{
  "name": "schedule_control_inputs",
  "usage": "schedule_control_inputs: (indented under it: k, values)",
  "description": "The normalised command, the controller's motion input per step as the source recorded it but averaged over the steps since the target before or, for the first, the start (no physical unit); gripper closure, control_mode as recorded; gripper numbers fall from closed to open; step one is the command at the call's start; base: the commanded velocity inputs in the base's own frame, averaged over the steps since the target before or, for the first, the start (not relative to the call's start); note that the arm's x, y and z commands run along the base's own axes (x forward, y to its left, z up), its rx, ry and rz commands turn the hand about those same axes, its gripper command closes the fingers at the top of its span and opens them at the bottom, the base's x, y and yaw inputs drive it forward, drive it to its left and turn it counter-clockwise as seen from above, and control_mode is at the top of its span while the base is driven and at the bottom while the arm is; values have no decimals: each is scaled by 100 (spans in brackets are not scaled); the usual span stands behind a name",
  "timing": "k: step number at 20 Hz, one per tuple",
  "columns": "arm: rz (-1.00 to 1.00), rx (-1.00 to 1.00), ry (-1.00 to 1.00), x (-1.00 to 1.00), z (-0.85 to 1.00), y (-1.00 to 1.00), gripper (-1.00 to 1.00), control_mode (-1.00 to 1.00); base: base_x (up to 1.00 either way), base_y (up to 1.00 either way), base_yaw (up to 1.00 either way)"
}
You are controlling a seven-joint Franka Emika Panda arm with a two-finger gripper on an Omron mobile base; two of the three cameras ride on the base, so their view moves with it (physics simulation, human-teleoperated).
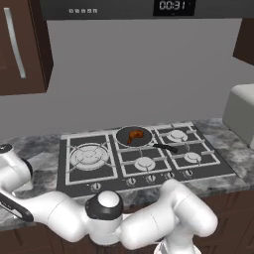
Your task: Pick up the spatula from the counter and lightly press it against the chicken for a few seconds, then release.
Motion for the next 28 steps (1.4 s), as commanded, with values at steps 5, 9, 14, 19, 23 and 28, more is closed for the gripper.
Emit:
schedule_control_inputs:
  k: [5, 9, 14, 19, 23, 28]
  values:
    - [0, -3, 3, 8, -23, 11, -100, -100, 0, 0, 0]
    - [0, -3, 2, 5, -22, 11, 100, -100, 0, 0, 0]
    - [0, -2, 1, 0, -21, 0, 100, -100, 0, 0, 0]
    - [0, 0, 0, -12, -11, -4, 100, -100, 0, 0, 0]
    - [2, 0, -2, -39, 9, -26, 100, -100, 0, 0, 0]
    - [2, 0, -3, -42, 31, -51, 100, -100, 0, 0, 0]
